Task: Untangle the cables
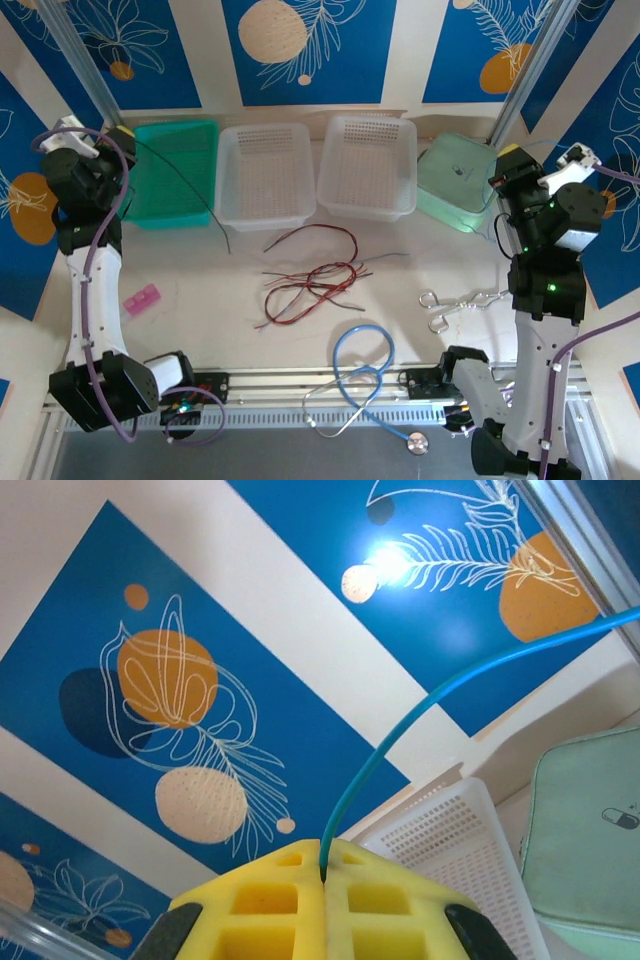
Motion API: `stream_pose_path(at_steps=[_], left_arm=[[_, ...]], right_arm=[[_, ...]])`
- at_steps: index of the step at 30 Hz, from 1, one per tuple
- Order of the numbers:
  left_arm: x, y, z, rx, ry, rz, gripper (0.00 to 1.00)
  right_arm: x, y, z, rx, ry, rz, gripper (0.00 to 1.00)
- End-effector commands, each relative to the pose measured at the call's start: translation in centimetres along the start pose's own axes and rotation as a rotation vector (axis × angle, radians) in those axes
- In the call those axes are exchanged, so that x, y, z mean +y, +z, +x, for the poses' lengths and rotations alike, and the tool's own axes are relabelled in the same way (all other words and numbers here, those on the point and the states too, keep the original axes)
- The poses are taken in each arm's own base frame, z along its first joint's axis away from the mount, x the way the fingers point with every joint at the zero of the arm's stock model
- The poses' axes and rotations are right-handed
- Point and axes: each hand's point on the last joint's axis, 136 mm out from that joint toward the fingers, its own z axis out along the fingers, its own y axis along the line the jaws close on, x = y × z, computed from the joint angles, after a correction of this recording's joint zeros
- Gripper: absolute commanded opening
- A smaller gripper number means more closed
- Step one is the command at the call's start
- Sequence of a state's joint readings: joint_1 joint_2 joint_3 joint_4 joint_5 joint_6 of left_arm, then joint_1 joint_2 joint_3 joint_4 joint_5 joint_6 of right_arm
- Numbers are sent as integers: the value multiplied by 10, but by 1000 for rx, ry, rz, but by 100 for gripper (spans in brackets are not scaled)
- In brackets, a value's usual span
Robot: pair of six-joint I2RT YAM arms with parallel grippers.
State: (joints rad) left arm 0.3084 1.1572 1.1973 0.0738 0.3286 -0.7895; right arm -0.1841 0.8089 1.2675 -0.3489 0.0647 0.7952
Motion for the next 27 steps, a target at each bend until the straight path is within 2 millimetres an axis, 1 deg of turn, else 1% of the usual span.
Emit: stream_pose_path(at_steps=[1, 5, 7, 10, 12, 14, 16, 19, 21, 23, 25, 27], left_arm=[[-44, -10, -50, -149, 15, 109, 0], [-88, -13, -93, -231, 23, 210, 0], [-107, -19, -119, -310, 54, 239, 0], [-120, -27, -150, -456, 131, 239, 0], [-122, -26, -167, -526, 187, 216, 0], [-121, -19, -175, -557, 215, 209, 0], [-117, -7, -179, -578, 221, 219, 0], [-109, 16, -176, -573, 245, 240, 0], [-96, 28, -172, -567, 270, 211, 0], [-86, 35, -168, -566, 326, 175, 0], [-76, 43, -158, -544, 408, 146, 0], [-56, 55, -144, -480, 451, 71, 0]], right_arm=[[15, -2, 5, 43, -55, -77, 0], [15, -2, 8, 50, -35, -90, 0], [15, -1, 11, 57, -14, -97, 0], [13, 2, 15, 71, 18, -105, 0], [13, 3, 17, 77, 37, -110, 0], [12, 5, 18, 86, 51, -108, 0], [13, 7, 18, 89, 59, -106, 0], [14, 7, 17, 99, 80, -94, 0], [18, 4, 16, 101, 91, -102, 0], [21, 1, 17, 107, 90, -109, 0], [24, 1, 20, 123, 90, -113, 0], [24, 2, 26, 147, 87, -118, 0]])
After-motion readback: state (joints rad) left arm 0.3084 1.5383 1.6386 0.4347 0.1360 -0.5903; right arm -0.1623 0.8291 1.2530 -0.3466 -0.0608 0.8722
